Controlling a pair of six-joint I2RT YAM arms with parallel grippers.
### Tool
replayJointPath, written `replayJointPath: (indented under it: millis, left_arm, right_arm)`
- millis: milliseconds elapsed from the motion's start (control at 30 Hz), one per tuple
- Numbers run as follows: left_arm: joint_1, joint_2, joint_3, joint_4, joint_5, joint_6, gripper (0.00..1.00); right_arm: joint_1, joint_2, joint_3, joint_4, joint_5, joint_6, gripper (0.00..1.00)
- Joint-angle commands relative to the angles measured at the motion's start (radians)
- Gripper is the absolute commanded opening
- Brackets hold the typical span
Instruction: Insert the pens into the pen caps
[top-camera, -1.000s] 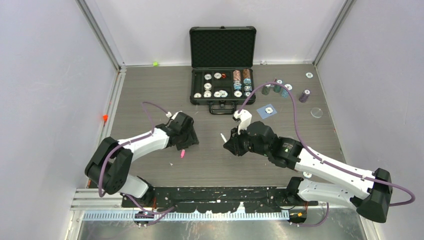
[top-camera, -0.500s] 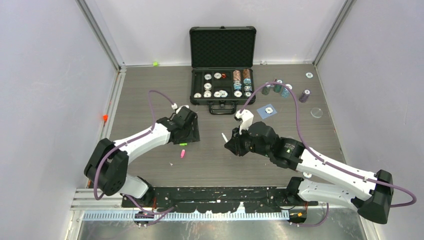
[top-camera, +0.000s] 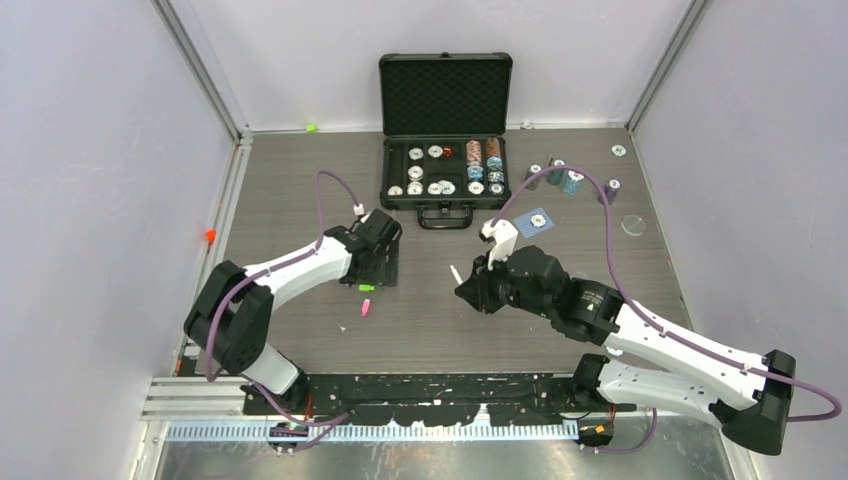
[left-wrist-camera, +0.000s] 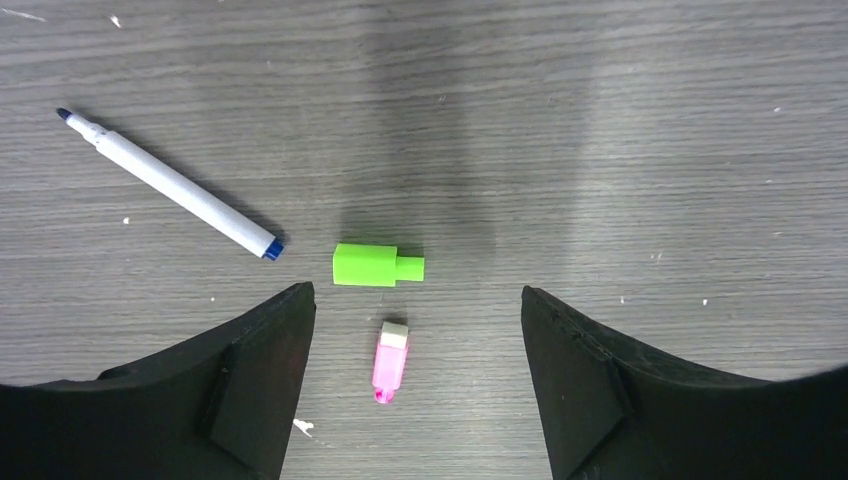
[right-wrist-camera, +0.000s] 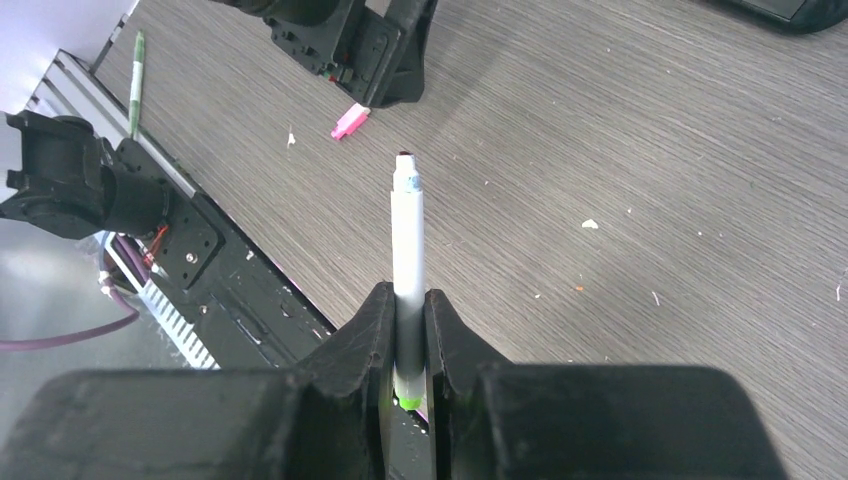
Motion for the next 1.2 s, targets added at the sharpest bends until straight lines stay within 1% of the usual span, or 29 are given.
replayJointPath:
  millis: [0,267,367,500,667,800,933,1033,1167]
  left_arm:
    - [-0.004,0.020,-0.022,0.047,0.014,-0.014,0.77]
    - [-0.004,0.077,-0.035,0.065,-0.002,-0.032,0.74]
    - [-0.004,0.088,-0.038,0.061,-0.029,-0.035,0.71]
    - [-0.002,0.100,-0.046,0.071,-0.043,-0.024,0.62]
    - [-0.002,0.113,-0.043,0.088,-0.027,-0.005,0.46]
    - [-0.002,0.108,-0.039,0.138,0.034,0.042,0.38]
    - [-0.003,0.113,-0.012,0.196,0.111,0.120,0.33]
    - [-0.008,0.127,0.014,0.233,0.177,0.187,0.32]
    - [-0.044,0.163,0.066,0.249,0.198,0.303,0.32]
  right_arm:
    - [0.005,-0.026,0.024,0.014,0.029,0.019,0.01]
    - [0.007,-0.040,0.030,-0.012,0.034,0.017,0.00]
    - [0.008,-0.040,0.033,-0.017,0.035,0.017,0.00]
    - [0.007,-0.037,0.040,-0.024,0.035,0.019,0.00]
    - [0.009,-0.028,0.052,-0.030,0.038,0.020,0.01]
    - [0.010,-0.022,0.070,-0.053,0.067,0.010,0.00]
    - [0.009,-0.035,0.087,-0.099,0.109,0.005,0.01]
    - [0.009,-0.066,0.085,-0.129,0.144,0.009,0.00]
    - [0.010,-0.120,0.075,-0.174,0.214,0.025,0.00]
